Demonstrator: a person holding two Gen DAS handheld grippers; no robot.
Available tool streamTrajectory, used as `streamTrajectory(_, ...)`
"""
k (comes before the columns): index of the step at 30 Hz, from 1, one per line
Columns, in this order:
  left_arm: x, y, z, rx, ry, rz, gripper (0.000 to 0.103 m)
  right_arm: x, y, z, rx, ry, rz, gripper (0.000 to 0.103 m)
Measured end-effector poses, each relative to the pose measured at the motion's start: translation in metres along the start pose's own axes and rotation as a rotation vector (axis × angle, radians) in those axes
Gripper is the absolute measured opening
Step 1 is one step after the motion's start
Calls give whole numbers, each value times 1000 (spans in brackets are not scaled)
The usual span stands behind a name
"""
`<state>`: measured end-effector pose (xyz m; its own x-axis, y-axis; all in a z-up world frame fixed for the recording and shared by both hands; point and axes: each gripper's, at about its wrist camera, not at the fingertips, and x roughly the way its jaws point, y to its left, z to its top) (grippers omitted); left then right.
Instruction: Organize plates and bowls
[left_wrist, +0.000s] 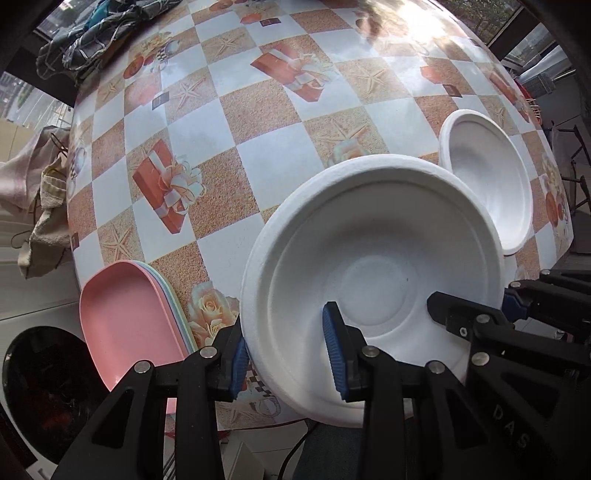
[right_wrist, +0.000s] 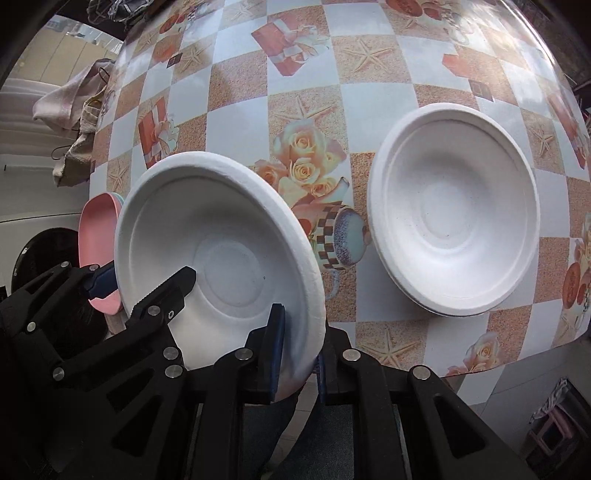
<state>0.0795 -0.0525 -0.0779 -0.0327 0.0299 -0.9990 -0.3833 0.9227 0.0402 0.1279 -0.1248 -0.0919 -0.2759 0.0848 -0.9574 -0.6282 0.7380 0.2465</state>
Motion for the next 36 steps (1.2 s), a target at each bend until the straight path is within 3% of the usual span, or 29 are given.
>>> streamTrajectory(7, -38, -58, 34, 142, -86, -41, 39, -40, -61, -3, 159, -90, -18, 19)
streamTrajectory(16, -19, -109, 84, 227, -100, -84, 39, -50, -128, 10, 285, -125, -41, 19)
streamTrajectory(19, -13, -109, 86, 228, -110, -91, 46, -50, -138, 17, 282, -136, -45, 19)
streamTrajectory(20, -12, -108, 86, 226, -102, -97, 54, -50, -140, 18, 283, -136, -49, 20)
streamTrajectory(21, -13, -107, 84, 226, -95, -100, 65, -51, -142, 18, 284, -135, -52, 25)
streamTrajectory(22, -15, -104, 82, 232, -93, -104, 69, -53, -144, 18, 283, -138, -49, 54)
streamTrajectory(23, -18, -102, 79, 242, -102, -99, 77, -55, -144, 17, 279, -146, -43, 93)
streamTrajectory(24, -21, -100, 76, 256, -115, -78, 85, -58, -143, 16, 272, -158, -41, 103)
streamTrajectory(26, -28, -95, 69, 283, -117, -39, 90, -65, -139, 12, 244, -180, -62, 103)
streamTrajectory(30, -41, -81, 55, 274, -92, -38, 103, -75, -130, 1, 225, -180, -91, 103)
streamTrajectory(32, -47, -76, 49, 255, -74, -15, 103, -80, -124, -5, 235, -194, -107, 103)
streamTrajectory(36, -55, -65, 39, 199, -49, -72, 103, -86, -111, -11, 226, -227, -174, 103)
